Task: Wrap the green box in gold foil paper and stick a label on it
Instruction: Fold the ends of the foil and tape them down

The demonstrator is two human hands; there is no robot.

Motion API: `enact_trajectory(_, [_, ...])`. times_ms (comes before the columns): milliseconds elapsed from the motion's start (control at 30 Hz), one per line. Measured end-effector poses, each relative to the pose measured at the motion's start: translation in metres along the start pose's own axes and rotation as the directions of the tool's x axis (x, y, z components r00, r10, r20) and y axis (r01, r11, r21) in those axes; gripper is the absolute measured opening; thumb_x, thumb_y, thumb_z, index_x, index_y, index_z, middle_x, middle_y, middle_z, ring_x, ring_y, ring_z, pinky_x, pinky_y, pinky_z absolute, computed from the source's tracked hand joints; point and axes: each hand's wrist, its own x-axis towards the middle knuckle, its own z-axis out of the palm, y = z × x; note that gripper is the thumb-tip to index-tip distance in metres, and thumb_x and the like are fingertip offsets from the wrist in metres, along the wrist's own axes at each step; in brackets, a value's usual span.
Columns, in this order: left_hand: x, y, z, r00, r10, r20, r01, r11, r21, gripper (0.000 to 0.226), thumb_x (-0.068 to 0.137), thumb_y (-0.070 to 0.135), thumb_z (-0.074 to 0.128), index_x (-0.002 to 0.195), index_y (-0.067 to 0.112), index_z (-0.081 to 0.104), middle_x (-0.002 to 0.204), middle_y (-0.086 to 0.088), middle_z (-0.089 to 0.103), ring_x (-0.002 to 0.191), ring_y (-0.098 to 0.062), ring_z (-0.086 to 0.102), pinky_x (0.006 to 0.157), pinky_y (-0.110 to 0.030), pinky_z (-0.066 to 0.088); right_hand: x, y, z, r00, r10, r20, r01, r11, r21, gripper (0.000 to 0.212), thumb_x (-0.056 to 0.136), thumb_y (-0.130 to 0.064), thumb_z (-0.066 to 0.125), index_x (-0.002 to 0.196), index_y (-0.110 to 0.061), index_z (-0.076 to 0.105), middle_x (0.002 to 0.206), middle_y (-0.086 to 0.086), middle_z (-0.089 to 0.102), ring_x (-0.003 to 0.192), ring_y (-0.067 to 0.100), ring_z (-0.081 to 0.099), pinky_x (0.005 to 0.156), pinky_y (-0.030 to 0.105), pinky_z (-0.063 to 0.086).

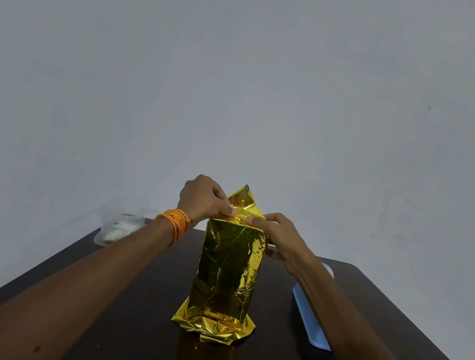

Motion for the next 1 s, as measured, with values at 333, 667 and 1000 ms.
enact_trajectory(333, [0.004,0.004,0.003,0.991,-0.135,-0.010,0.135,0.991,0.012,0.029,0.059,0.022,0.093,0.080,0.010,0.078,0.082,-0.004,0.072,0.082,-0.019,0.067,0.073,-0.041,0.061,0.002,0.003,-0.002,1.000,0.005,0.020,-0.006,0.999,0.042,0.049,0.079,-0.044,0.079,0.116,-0.019,0.058,0.116,0.010,0.063,0.106,0.025,0.061,0.073,0.033,0.047])
enact_trajectory(667, [0.008,-0.013,0.002,0.917,-0.381,0.119,0.398,0.856,-0.331,0.045,0.077,0.007,0.081,0.114,0.009,0.057,0.081,-0.012,0.057,0.051,-0.012,0.043,0.036,-0.017,0.037,-0.001,0.008,-0.001,0.999,-0.008,0.045,0.004,0.997,0.079,0.052,0.076,-0.046,0.080,0.113,-0.017,0.058,0.111,0.008,0.066,0.101,0.023,0.065,0.076,0.036,0.048])
enact_trajectory(1000, [0.010,-0.025,0.017,0.860,-0.415,0.296,0.507,0.627,-0.592,0.025,0.082,-0.001,0.073,0.105,-0.007,0.066,0.087,-0.016,0.067,0.061,-0.017,0.067,0.053,-0.025,0.057,-0.006,0.001,0.000,0.999,0.022,0.037,-0.024,0.997,0.071,0.052,0.080,-0.043,0.079,0.117,-0.015,0.056,0.113,0.007,0.060,0.095,0.018,0.057,0.072,0.033,0.045])
